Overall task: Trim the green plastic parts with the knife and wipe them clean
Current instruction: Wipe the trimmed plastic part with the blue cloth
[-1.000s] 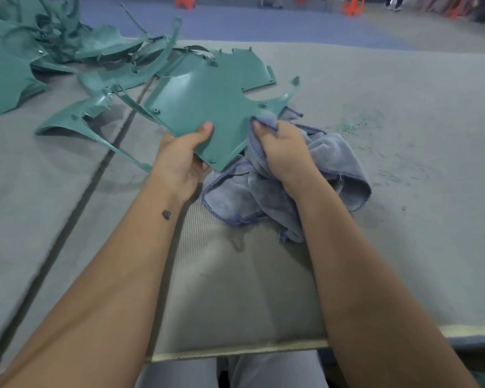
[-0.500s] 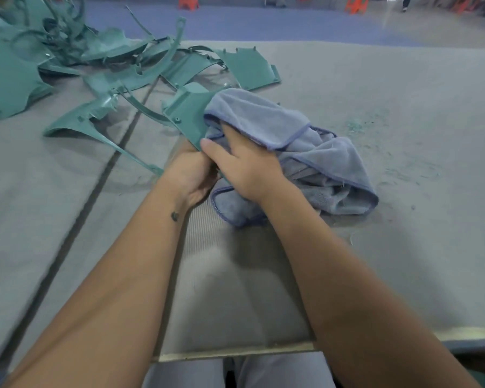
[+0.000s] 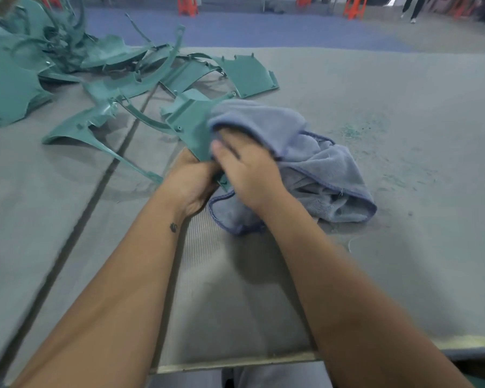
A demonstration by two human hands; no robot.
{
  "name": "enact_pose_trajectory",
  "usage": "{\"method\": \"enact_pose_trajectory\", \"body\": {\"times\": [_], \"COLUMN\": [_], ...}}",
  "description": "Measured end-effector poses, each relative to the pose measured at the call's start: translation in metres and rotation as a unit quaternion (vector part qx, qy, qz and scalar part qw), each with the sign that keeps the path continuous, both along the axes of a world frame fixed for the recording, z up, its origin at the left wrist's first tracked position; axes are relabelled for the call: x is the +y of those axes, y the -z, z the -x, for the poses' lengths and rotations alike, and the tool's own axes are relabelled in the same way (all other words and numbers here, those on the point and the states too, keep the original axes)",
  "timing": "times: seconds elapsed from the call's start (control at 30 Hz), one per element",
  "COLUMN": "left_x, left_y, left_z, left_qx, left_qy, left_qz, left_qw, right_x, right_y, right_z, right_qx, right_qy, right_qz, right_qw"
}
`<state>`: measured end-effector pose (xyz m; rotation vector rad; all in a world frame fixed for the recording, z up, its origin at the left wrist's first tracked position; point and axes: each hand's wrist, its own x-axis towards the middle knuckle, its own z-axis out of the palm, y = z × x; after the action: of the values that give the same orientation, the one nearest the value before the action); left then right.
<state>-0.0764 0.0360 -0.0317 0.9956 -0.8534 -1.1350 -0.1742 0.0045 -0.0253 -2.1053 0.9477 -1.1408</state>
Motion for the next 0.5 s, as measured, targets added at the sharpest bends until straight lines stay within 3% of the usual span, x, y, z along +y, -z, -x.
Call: {"method": "enact_pose_trajectory", "body": {"times": [0.07, 0.13, 0.3, 0.5], "left_x": [-0.001, -0.002, -0.001, 0.004], "left_y": [0.003, 0.004, -0.005, -0.012], "left_z": [-0.003, -0.005, -0.001, -0.019], "left_qx": [-0.040, -0.025, 0.023, 0.237], "left_qy": [-0.019, -0.010, -0.010, 0.053], "left_qz": [-0.049, -0.043, -0.016, -0.010], "left_qw": [0.998, 0.999, 1.000, 0.970], "right_x": [0.012, 0.009, -0.014, 0.002], "right_y": [0.004, 0.003, -0.003, 0.001], "right_z": [-0.003, -0.005, -0.001, 0.006], "right_qx": [0.018, 0.019, 0.060, 0.063], "right_qy": [-0.049, -0.063, 0.031, -0.060], "right_qz": [0.021, 0.009, -0.021, -0.038], "right_qw": [0.998, 0.998, 0.998, 0.995]}}
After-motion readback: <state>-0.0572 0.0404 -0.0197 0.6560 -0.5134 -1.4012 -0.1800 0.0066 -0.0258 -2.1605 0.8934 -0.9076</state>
